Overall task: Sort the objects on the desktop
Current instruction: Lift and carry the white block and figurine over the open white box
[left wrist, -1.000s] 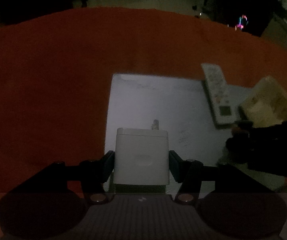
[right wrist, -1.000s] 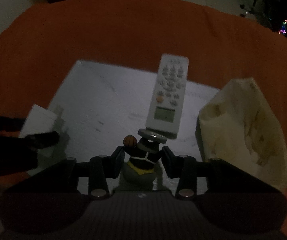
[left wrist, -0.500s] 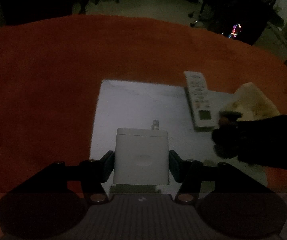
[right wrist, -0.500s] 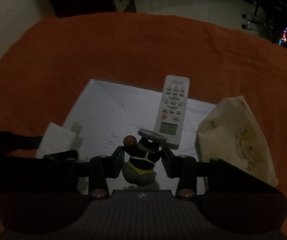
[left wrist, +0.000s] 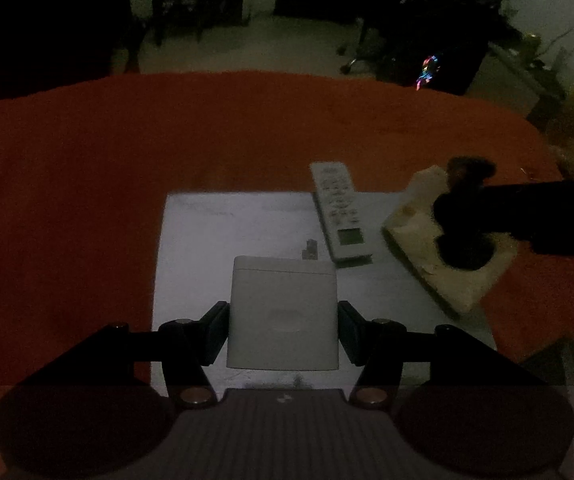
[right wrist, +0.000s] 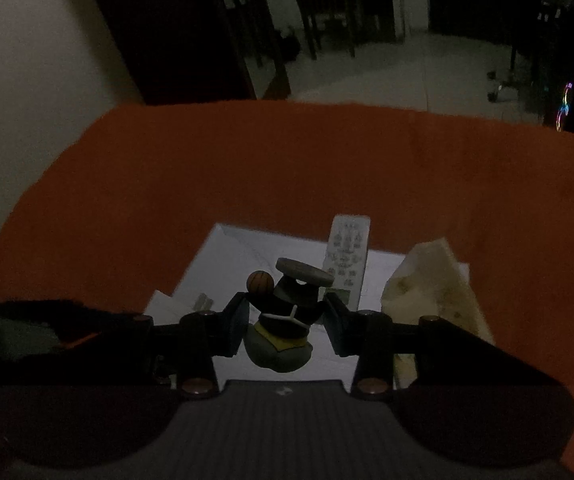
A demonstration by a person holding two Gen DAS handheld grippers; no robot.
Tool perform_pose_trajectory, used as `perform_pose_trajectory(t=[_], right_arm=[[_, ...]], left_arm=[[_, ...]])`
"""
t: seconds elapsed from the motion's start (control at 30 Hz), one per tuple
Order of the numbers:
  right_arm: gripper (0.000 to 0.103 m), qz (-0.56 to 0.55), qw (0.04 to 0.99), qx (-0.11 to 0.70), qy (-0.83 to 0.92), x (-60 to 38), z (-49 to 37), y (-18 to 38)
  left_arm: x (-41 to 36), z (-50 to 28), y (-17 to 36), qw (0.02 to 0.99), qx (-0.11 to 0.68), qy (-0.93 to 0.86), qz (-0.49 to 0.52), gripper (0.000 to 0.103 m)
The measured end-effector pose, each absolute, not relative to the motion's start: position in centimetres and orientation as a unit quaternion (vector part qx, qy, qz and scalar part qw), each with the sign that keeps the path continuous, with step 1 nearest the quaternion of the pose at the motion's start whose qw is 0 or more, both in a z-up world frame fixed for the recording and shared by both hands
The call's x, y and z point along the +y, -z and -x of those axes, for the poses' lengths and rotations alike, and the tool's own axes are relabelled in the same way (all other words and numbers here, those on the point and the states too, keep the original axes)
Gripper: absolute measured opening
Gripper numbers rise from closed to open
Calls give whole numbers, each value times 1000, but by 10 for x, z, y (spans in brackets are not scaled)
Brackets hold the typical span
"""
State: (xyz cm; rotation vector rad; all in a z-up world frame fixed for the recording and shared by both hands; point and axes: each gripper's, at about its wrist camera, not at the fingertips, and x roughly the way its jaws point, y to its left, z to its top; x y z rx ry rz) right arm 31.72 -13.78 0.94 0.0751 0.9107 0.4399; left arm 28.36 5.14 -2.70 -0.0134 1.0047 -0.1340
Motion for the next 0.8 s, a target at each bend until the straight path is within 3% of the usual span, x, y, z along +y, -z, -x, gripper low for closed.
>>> perform_pose_trajectory(t=[0.37,0.53,0.8], right_arm=[[43,-49,867,400,-291,-164,-230,-75],[43,-42,841,436,-317,-169,-190,-53],[43,-21,792,537,-290,-175,-173,28]], left_arm=[[42,-218,4,883,458,107,-6,52],[40,-180,9,882,463,89,-10,52],[22,-148,40,858,504,103,2,52]])
